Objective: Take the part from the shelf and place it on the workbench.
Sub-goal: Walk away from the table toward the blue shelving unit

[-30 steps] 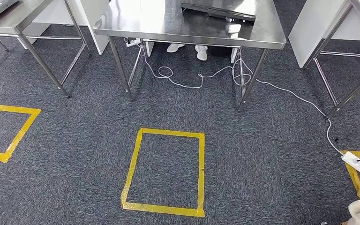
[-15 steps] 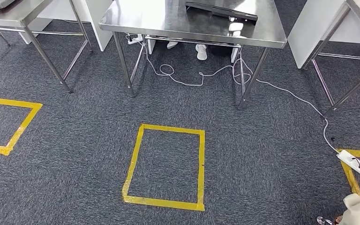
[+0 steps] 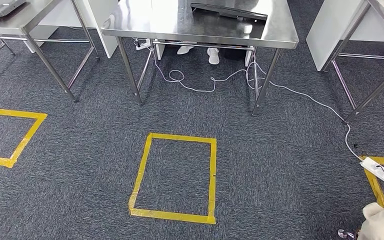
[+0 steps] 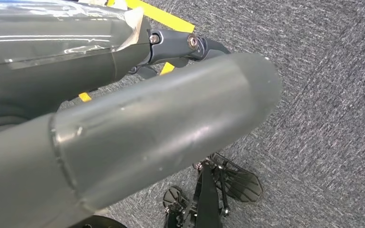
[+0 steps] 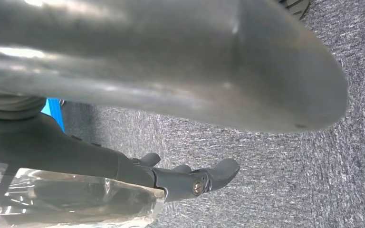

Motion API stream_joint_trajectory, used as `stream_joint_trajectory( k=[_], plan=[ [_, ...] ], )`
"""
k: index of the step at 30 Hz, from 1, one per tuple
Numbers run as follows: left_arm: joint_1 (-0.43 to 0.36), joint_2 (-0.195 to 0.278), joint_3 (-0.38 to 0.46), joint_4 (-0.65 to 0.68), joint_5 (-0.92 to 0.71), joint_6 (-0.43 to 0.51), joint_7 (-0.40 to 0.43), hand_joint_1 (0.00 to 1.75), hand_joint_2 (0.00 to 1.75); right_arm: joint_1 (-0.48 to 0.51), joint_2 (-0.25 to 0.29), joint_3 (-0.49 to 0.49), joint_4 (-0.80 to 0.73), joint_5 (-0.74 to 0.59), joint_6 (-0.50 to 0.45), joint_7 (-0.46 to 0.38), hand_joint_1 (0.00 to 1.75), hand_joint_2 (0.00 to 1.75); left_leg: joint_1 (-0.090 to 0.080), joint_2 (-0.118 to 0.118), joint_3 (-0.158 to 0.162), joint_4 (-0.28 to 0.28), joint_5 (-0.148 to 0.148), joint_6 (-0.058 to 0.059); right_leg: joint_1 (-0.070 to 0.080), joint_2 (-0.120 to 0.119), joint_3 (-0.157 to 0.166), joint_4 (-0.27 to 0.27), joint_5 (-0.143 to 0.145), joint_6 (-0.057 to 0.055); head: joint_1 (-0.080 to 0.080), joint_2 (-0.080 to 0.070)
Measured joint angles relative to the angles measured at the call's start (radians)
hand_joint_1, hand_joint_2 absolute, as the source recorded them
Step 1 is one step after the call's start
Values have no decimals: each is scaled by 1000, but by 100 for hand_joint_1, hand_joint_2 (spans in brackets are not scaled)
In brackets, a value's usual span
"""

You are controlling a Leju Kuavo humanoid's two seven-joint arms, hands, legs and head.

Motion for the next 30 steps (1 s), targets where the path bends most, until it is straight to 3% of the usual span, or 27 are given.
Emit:
stream_joint_trajectory(
  k=[4, 10, 17, 21, 23, 25, 27, 28, 30],
  plan=[
    [0, 0, 1, 0, 2, 0, 0, 0, 0, 0, -1, 0, 0, 1, 1, -1, 0, 0, 0, 0, -4, 0, 2, -13, 1, -1, -4, 1, 0, -1, 0, 0],
    [0, 0, 3, 0, -1, -1, -1, 0, 0, 0, -2, -2, 0, 3, 1, 2, 0, 0, -6, 0, -9, 4, 1, -14, -5, -1, -7, 1, 3, -2, 0, 0],
    [0, 0, 3, 0, -6, -2, -1, 0, 0, -1, -2, -2, 0, 14, 1, 3, 0, 0, -11, -1, -19, 20, -5, -2, -13, -2, -7, 0, 6, 4, 0, 0],
    [0, -1, 3, 0, -6, -2, -1, 0, 0, -1, -3, -2, 0, 15, 1, 3, 0, 0, -11, 1, -23, 11, 5, 16, -13, -2, -10, 6, 5, 15, 1, 0],
    [0, -3, 3, 0, -6, -2, -1, 0, 0, 0, -4, -2, 1, 15, 1, 3, 0, 0, -5, 5, -23, -2, 16, 26, -13, -3, -43, 71, -37, 12, 5, 0],
    [0, -4, 3, 0, -6, -2, -1, 0, 0, 0, -6, -2, 1, 15, 1, 3, 0, 0, -5, 5, -30, -2, 21, 28, -16, -3, -102, 199, -101, 5, 8, 0],
    [1, -4, 3, 0, -6, -3, -1, 0, 0, 2, -7, -2, 1, 16, 1, 3, 0, 0, -5, 0, -38, -1, 26, 24, -21, -3, -131, 273, -127, 12, 10, 0],
    [1, -5, 3, 0, -6, -3, -1, 0, 0, 3, -8, -2, 2, 15, 1, 3, 0, 0, -4, -5, -42, 0, 29, 20, -23, -3, -118, 258, -118, 21, 11, 0],
    [1, -6, 3, 1, -6, -3, -1, 0, 0, 4, -11, -2, 2, 15, 1, 3, 0, 0, 2, -19, -52, 5, 36, 8, -33, 3, -43, 133, -74, 43, 12, 0]
  ],
)
